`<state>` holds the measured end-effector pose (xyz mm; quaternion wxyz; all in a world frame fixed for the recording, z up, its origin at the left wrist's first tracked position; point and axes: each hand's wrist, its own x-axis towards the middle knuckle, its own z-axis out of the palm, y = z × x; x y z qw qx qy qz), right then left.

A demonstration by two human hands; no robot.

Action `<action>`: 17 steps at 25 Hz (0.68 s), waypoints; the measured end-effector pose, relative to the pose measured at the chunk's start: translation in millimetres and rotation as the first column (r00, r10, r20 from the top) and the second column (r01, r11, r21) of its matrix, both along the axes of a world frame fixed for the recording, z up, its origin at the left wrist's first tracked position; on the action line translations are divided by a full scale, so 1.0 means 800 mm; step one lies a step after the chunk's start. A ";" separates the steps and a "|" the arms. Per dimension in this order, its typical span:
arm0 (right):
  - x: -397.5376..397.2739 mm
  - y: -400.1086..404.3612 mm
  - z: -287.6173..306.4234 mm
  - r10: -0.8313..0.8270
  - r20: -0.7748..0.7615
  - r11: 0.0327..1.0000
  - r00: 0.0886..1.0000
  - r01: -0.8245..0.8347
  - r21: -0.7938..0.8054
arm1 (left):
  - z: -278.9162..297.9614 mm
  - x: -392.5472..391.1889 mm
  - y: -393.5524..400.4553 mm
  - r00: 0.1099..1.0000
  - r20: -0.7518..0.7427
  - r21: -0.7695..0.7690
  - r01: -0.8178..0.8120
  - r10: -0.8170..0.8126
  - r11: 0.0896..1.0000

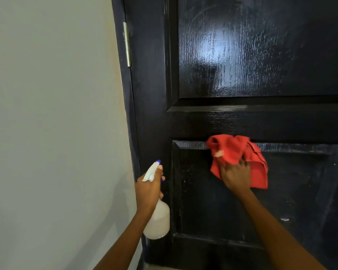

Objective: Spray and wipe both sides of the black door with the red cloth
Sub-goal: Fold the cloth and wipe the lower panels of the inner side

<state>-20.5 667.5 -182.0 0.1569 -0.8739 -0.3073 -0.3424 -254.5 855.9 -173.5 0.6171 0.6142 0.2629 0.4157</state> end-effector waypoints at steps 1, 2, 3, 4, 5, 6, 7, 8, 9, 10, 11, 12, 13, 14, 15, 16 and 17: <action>-0.002 -0.003 -0.002 -0.039 -0.028 0.997 0.999 0.041 0.063 | 0.001 0.003 0.003 1.000 -0.013 0.008 0.012 -0.012 1.000; -0.006 -0.002 -0.001 -0.067 -0.044 0.993 0.997 0.071 0.098 | 0.002 0.008 0.008 0.999 -0.030 0.023 0.030 -0.029 0.999; -0.005 0.000 -0.001 -0.078 -0.037 0.991 0.996 0.082 0.110 | 0.001 0.012 0.010 0.998 -0.029 0.019 0.052 -0.051 0.998; 0.000 0.000 -0.002 -0.074 -0.010 0.991 0.997 0.075 0.109 | 0.000 0.018 0.010 0.997 -0.010 0.008 0.079 -0.079 0.997; 0.009 -0.003 -0.004 -0.059 0.005 0.994 0.998 0.058 0.089 | 0.000 0.025 0.008 0.995 0.002 0.016 0.098 -0.098 0.995; 0.020 -0.006 -0.009 -0.038 0.036 0.997 0.999 0.036 0.075 | 0.000 0.033 0.007 0.995 -0.005 0.047 0.102 -0.102 0.994; 0.027 -0.010 -0.015 -0.022 0.062 0.999 0.998 0.019 0.035 | 0.001 0.039 0.006 0.995 -0.009 0.065 0.103 -0.103 0.993; 0.032 -0.011 -0.024 -0.011 0.098 1.000 0.995 0.012 -0.009 | 0.002 0.044 0.007 0.995 -0.001 0.064 0.103 -0.103 0.993; 0.035 -0.011 -0.030 -0.014 0.129 0.999 0.992 0.018 -0.029 | 0.003 0.047 0.008 0.994 0.014 0.061 0.110 -0.111 0.992; 0.038 -0.012 -0.030 -0.016 0.138 0.999 0.990 0.020 -0.033 | 0.004 0.051 0.006 0.993 0.032 0.066 0.111 -0.113 0.992; 0.039 -0.014 -0.026 -0.011 0.120 1.000 0.993 0.012 -0.007 | 0.006 0.055 0.004 0.994 0.047 0.074 0.100 -0.104 0.992; 0.037 -0.012 -0.024 -0.002 0.116 0.999 0.993 -0.002 0.035 | 0.008 0.057 0.004 0.994 0.061 0.078 0.084 -0.089 0.993; 0.034 -0.009 -0.026 0.011 0.109 0.999 0.994 -0.017 0.048 | 0.010 0.058 0.005 0.995 0.073 0.078 0.066 -0.072 0.995; 0.029 -0.004 -0.029 0.028 0.116 0.999 0.993 -0.033 0.044 | 0.012 0.058 0.007 0.995 0.079 0.075 0.049 -0.055 0.996; 0.027 0.000 -0.034 0.045 0.138 0.999 0.989 -0.048 0.021 | 0.014 0.058 0.009 0.997 0.071 0.069 0.032 -0.037 0.997; 0.029 0.004 -0.039 0.064 0.152 0.998 0.986 -0.063 -0.012 | 0.018 0.058 0.011 0.998 0.059 0.059 0.012 -0.016 0.998; 0.030 0.010 -0.041 0.077 0.153 0.997 0.985 -0.074 -0.027 | 0.022 0.059 0.012 0.999 0.051 0.043 0.000 -0.002 0.999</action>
